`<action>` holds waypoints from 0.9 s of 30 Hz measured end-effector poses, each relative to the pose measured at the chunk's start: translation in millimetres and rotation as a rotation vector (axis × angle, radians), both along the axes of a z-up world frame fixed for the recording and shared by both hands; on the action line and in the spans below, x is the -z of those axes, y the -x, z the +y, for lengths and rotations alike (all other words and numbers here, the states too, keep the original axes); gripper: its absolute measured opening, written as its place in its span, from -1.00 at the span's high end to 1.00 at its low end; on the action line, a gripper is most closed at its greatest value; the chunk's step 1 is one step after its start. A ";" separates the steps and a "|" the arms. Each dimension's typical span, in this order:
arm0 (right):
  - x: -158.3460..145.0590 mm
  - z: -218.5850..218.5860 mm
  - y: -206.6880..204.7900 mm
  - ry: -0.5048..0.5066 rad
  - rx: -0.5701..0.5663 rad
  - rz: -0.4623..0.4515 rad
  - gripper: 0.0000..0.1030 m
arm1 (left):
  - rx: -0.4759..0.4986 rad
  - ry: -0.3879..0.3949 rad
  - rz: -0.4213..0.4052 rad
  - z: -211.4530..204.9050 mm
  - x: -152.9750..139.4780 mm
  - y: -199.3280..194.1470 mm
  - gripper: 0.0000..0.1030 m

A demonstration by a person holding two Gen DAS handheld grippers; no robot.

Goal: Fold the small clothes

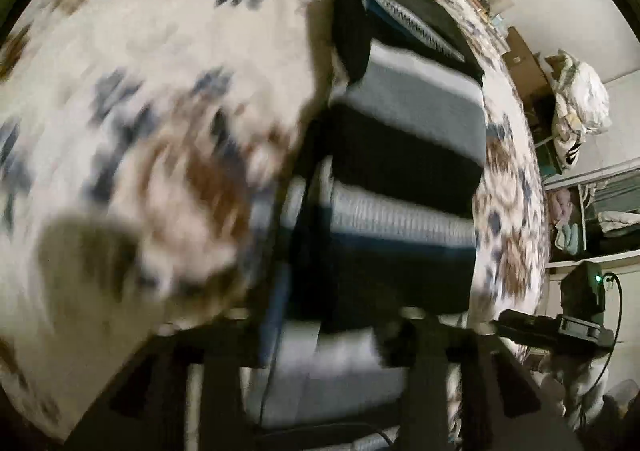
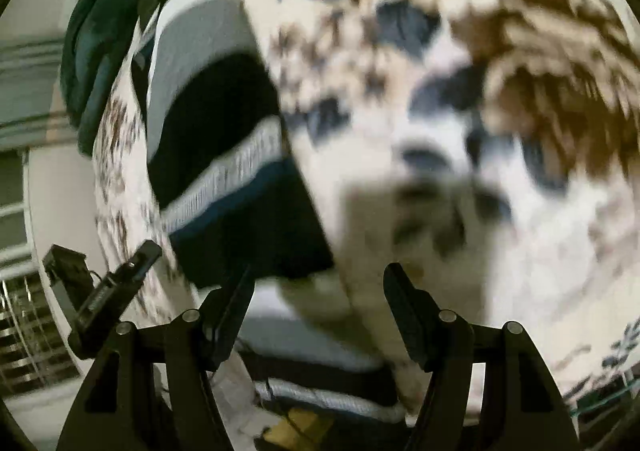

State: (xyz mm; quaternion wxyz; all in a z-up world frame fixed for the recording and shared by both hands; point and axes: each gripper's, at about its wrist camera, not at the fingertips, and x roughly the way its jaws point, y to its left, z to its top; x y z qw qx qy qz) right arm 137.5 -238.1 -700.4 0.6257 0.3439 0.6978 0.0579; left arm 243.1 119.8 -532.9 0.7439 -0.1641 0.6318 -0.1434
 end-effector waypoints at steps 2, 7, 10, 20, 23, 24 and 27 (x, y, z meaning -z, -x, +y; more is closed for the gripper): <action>7.1 6.0 24.6 0.001 -0.039 0.035 -0.34 | -0.014 -0.013 0.031 8.4 6.2 40.1 -0.06; 52.8 28.8 93.5 -0.036 -0.072 0.167 -0.34 | -0.041 -0.030 0.160 18.0 51.8 111.8 -0.06; 78.1 37.7 121.9 -0.052 -0.084 0.198 -0.34 | -0.029 -0.041 0.203 11.0 77.2 130.5 -0.06; 77.2 106.5 114.7 0.052 -0.199 0.108 0.60 | 0.062 -0.198 0.070 -40.3 71.9 147.2 0.78; 73.5 112.7 121.3 0.076 -0.162 0.104 0.81 | 0.044 -0.185 0.057 -44.2 61.2 151.4 0.79; 71.5 116.3 123.4 0.086 -0.162 0.108 0.83 | 0.040 -0.179 0.056 -43.4 57.6 154.7 0.79; 62.8 122.2 136.7 0.083 -0.179 0.127 0.85 | 0.053 -0.149 0.049 -45.4 37.0 172.4 0.79</action>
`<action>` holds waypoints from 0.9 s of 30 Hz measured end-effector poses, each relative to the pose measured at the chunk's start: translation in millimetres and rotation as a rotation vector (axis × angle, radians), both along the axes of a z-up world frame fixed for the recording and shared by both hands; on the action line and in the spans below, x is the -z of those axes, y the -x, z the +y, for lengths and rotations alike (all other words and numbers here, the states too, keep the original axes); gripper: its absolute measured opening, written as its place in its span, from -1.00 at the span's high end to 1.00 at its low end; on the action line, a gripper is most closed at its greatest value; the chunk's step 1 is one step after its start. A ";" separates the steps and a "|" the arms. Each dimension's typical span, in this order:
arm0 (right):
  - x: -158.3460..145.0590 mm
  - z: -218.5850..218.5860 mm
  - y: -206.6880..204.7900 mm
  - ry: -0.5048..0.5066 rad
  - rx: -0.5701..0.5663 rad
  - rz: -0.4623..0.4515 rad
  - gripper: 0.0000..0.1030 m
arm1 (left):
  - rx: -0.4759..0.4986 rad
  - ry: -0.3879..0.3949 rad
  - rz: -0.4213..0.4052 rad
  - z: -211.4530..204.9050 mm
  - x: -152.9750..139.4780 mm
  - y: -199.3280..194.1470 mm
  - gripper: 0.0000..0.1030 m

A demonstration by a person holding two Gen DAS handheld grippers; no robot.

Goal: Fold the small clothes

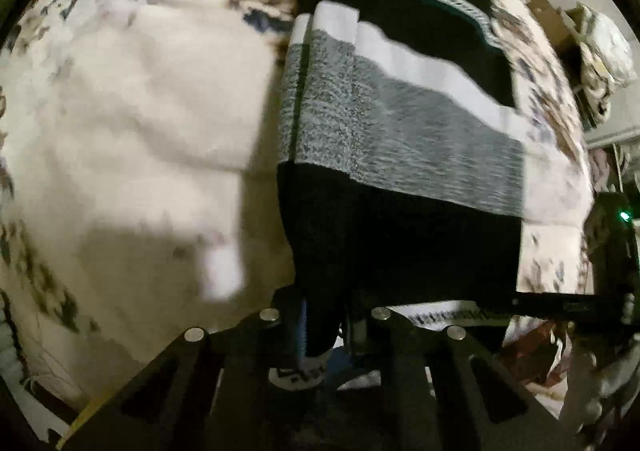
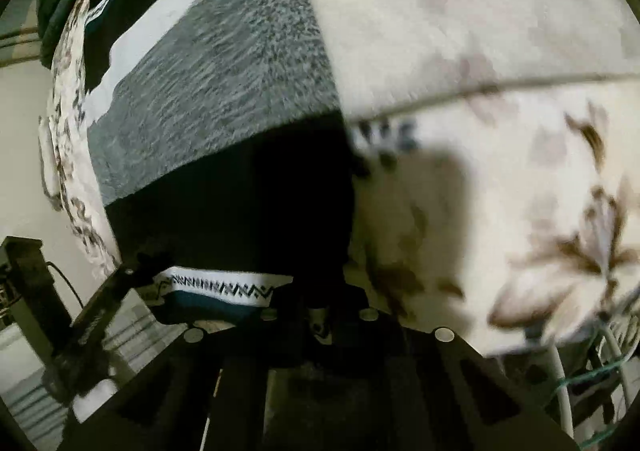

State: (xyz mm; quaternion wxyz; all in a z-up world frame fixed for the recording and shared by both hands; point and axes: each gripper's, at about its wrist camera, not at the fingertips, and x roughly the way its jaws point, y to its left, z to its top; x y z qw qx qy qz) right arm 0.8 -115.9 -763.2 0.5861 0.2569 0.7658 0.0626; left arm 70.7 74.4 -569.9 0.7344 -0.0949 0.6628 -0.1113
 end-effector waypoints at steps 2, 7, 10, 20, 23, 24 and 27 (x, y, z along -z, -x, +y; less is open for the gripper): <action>-8.3 1.0 9.2 -0.017 0.010 0.014 0.85 | -0.004 0.028 0.012 5.2 -8.1 8.2 0.79; -16.6 -5.1 13.7 -0.080 0.055 0.041 0.85 | -0.050 0.080 0.045 7.7 -12.8 10.2 0.79; -19.1 -23.5 11.6 -0.185 0.132 0.071 0.84 | -0.102 0.150 0.072 27.8 -20.9 11.2 0.79; -94.8 -77.6 -56.9 -0.431 0.278 -0.047 0.84 | -0.213 0.434 0.054 35.3 -88.3 -68.9 0.79; -119.2 -86.2 -100.2 -0.467 0.328 -0.122 0.84 | -0.231 0.489 0.019 30.7 -99.4 -110.1 0.79; -123.7 -91.6 -113.0 -0.466 0.342 -0.139 0.84 | -0.241 0.508 -0.004 27.0 -103.8 -133.1 0.79; -133.0 -105.6 -169.9 -0.463 0.392 -0.192 0.84 | -0.245 0.532 -0.062 23.2 -113.8 -181.8 0.79</action>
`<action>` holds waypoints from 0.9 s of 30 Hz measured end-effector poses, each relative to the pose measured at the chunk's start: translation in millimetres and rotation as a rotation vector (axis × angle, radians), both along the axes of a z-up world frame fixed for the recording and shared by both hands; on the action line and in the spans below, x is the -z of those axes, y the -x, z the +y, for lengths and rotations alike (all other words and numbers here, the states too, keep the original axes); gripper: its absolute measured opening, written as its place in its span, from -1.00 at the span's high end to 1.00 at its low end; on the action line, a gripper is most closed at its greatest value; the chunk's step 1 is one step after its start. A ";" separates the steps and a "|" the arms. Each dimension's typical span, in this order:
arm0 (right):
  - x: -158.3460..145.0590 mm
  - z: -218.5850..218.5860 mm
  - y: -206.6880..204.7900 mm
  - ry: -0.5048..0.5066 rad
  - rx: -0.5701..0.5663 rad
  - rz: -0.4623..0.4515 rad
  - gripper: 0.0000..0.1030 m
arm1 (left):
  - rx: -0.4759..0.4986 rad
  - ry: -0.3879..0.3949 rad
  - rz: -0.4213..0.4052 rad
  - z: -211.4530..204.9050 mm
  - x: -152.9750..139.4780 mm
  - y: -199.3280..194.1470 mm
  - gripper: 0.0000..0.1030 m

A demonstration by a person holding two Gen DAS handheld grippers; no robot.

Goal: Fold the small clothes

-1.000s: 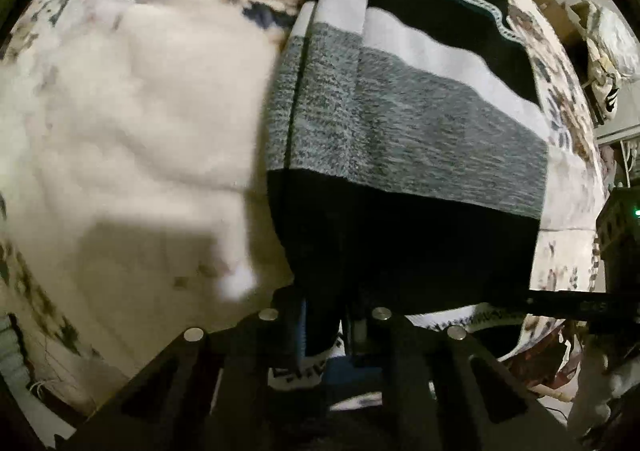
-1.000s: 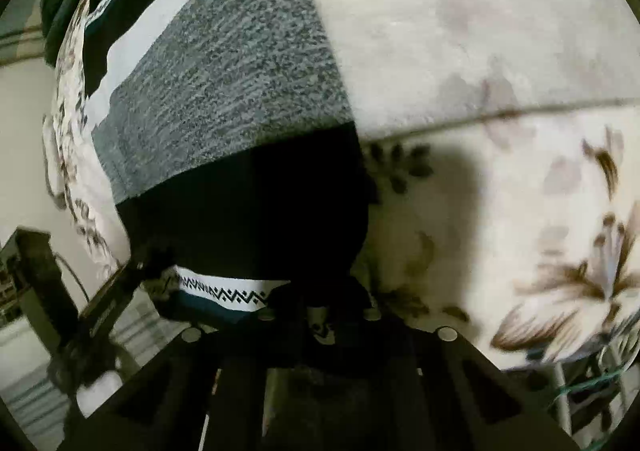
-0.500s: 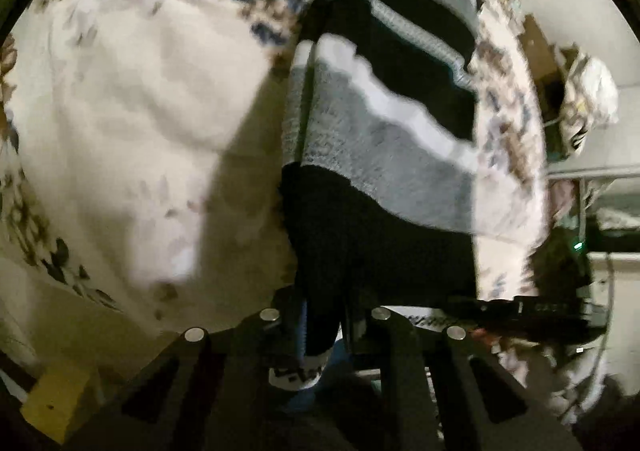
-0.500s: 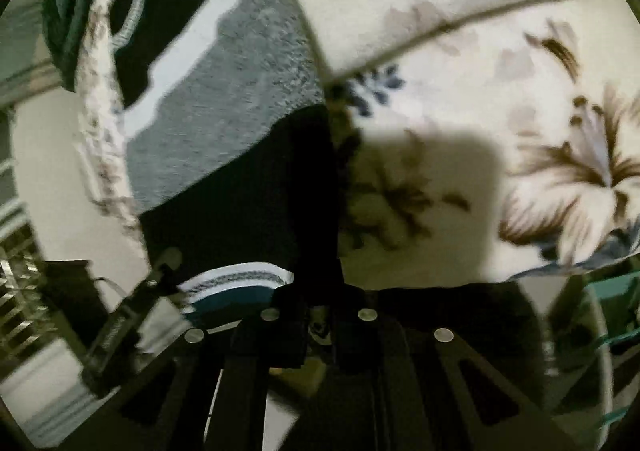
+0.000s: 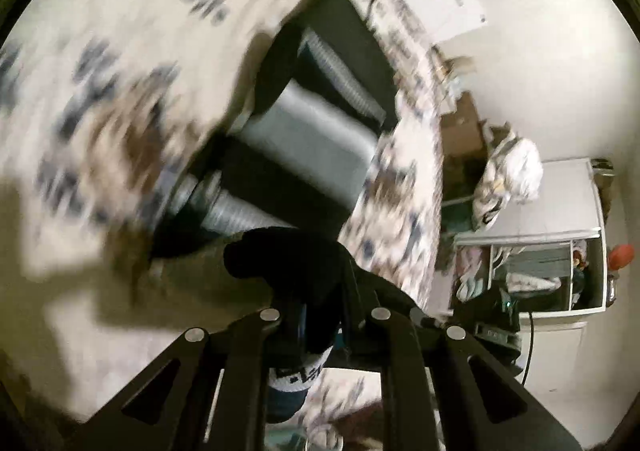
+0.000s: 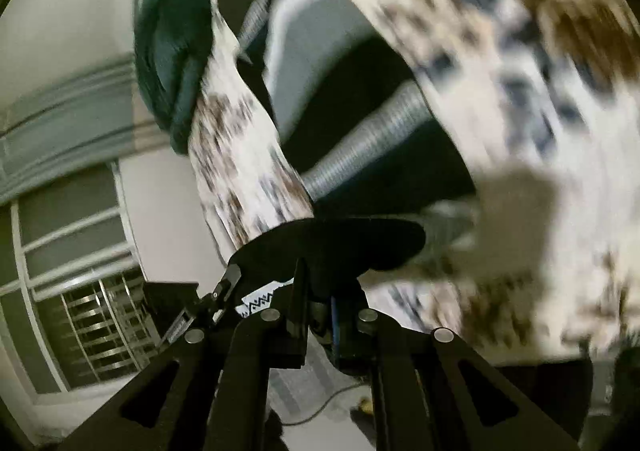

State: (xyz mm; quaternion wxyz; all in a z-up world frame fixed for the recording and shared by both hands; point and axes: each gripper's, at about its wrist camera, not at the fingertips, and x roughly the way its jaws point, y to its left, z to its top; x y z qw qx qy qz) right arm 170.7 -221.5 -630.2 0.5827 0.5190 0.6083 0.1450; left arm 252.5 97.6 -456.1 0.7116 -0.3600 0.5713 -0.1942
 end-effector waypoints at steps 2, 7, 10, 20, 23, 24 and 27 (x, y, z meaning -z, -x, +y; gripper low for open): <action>-2.5 -4.5 -42.2 0.021 0.025 -0.026 0.84 | -0.018 0.018 -0.029 -4.2 -1.8 -40.4 0.79; 3.1 -21.0 -152.9 0.087 0.091 -0.046 0.84 | -0.046 0.049 -0.013 -18.8 25.3 -144.7 0.77; 22.2 -32.0 -207.9 0.057 0.174 -0.012 0.81 | -0.041 0.065 0.047 -21.4 49.1 -194.7 0.70; 52.6 -55.7 -282.5 0.074 0.232 0.014 0.23 | -0.143 0.117 0.045 31.6 66.6 -241.0 -0.06; 40.1 -59.8 -275.0 0.163 0.175 -0.033 -0.25 | -0.083 0.000 -0.006 32.3 59.4 -221.4 -0.06; 38.6 -57.9 -270.3 0.206 0.148 -0.041 -0.34 | -0.063 -0.029 -0.018 31.3 58.4 -214.3 -0.06; 27.2 -65.0 -248.8 0.310 0.072 -0.057 -0.46 | 0.013 -0.122 -0.054 27.0 56.9 -172.0 -0.06</action>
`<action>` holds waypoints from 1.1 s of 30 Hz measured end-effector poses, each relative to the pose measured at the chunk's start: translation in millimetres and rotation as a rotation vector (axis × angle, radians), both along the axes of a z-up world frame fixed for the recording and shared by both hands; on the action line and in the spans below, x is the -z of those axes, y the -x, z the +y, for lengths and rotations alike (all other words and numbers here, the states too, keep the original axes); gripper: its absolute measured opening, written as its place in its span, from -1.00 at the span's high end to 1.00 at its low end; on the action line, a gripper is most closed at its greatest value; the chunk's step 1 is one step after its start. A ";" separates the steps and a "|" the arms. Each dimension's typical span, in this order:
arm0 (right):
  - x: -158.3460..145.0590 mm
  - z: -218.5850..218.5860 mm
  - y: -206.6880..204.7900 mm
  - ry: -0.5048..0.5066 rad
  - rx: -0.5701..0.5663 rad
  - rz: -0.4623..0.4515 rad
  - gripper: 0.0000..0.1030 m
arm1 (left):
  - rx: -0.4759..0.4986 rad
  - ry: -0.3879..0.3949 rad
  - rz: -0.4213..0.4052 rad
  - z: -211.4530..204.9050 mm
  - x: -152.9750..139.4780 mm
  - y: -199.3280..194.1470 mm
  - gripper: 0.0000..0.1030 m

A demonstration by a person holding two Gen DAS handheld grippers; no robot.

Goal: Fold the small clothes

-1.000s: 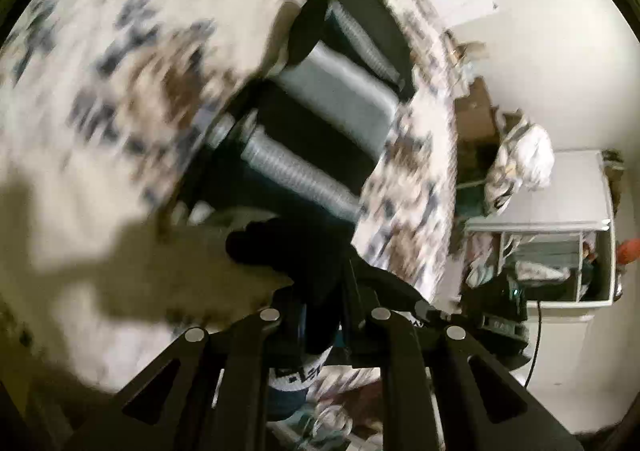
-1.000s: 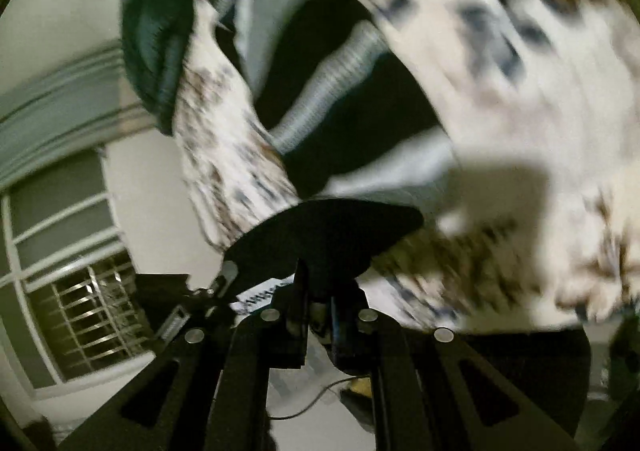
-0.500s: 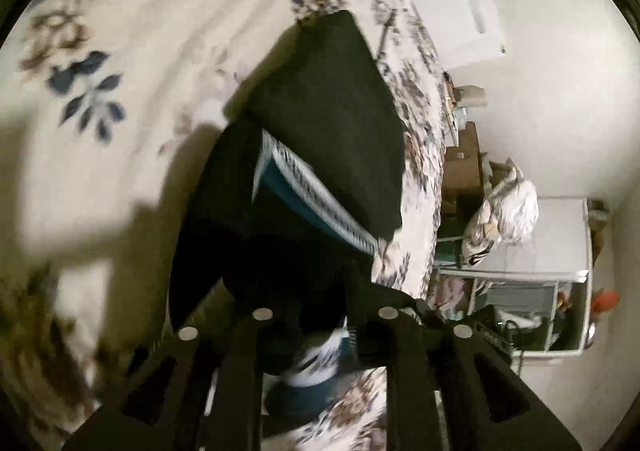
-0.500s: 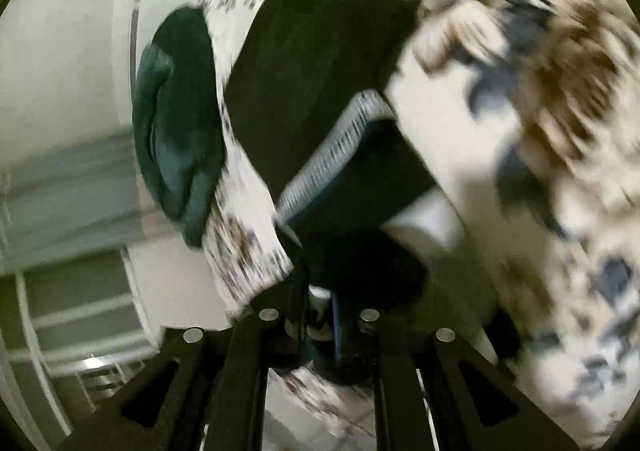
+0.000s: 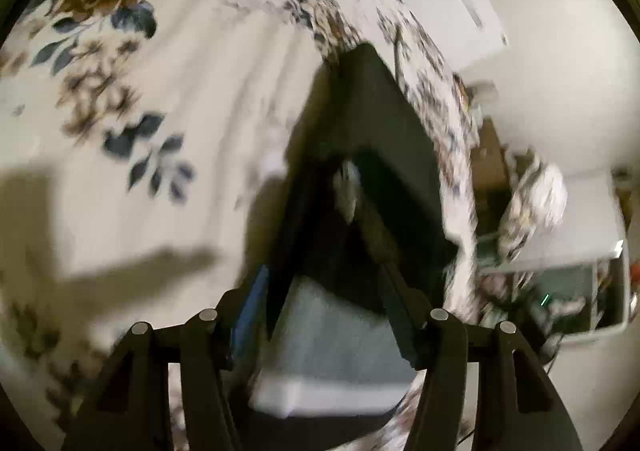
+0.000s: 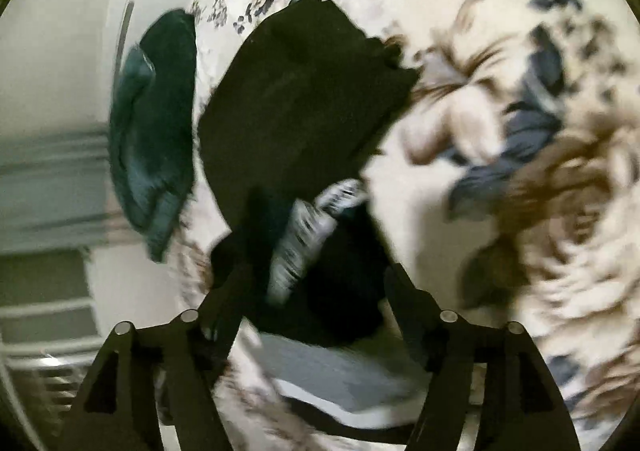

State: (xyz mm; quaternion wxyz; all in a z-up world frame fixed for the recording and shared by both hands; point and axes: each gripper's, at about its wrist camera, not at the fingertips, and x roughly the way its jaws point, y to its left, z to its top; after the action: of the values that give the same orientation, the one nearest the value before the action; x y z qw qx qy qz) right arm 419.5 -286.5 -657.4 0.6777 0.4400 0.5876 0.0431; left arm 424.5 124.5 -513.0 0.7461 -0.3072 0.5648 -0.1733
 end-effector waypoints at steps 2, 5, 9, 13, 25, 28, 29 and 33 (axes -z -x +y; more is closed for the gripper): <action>-4.9 -4.1 13.5 0.043 -0.041 -0.002 -0.55 | 0.013 -0.027 0.000 -3.2 1.5 26.6 -0.06; -8.9 -6.5 31.3 0.117 -0.156 0.010 -0.79 | 0.005 -0.016 0.023 -5.4 4.8 70.9 -0.06; -3.9 -5.3 43.9 0.129 -0.298 0.028 -0.91 | -0.040 0.108 0.096 -12.6 19.6 120.2 -0.10; 13.2 -1.9 24.0 0.075 -0.363 0.050 -0.95 | -0.066 0.266 0.127 -27.8 37.4 154.6 -0.39; 92.6 18.4 -71.6 -0.160 -0.508 0.105 -1.00 | -0.413 0.399 0.159 -69.3 118.5 143.5 -0.44; 107.2 35.0 -83.9 -0.217 -0.538 0.101 -1.00 | -0.503 0.403 0.121 -74.9 119.5 136.0 -0.64; 110.8 41.8 -86.2 -0.225 -0.552 0.098 -1.00 | -0.524 0.400 0.119 -76.6 117.2 133.5 -0.65; 118.0 59.6 -87.9 -0.224 -0.582 0.093 -0.88 | -0.638 0.434 0.089 -73.9 112.7 130.3 -0.56</action>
State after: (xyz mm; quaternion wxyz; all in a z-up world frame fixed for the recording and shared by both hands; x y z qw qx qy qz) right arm 507.4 -226.9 -775.4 0.5566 0.3267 0.7110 0.2794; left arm 294.2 50.6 -625.7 0.6551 -0.6252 0.4228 -0.0344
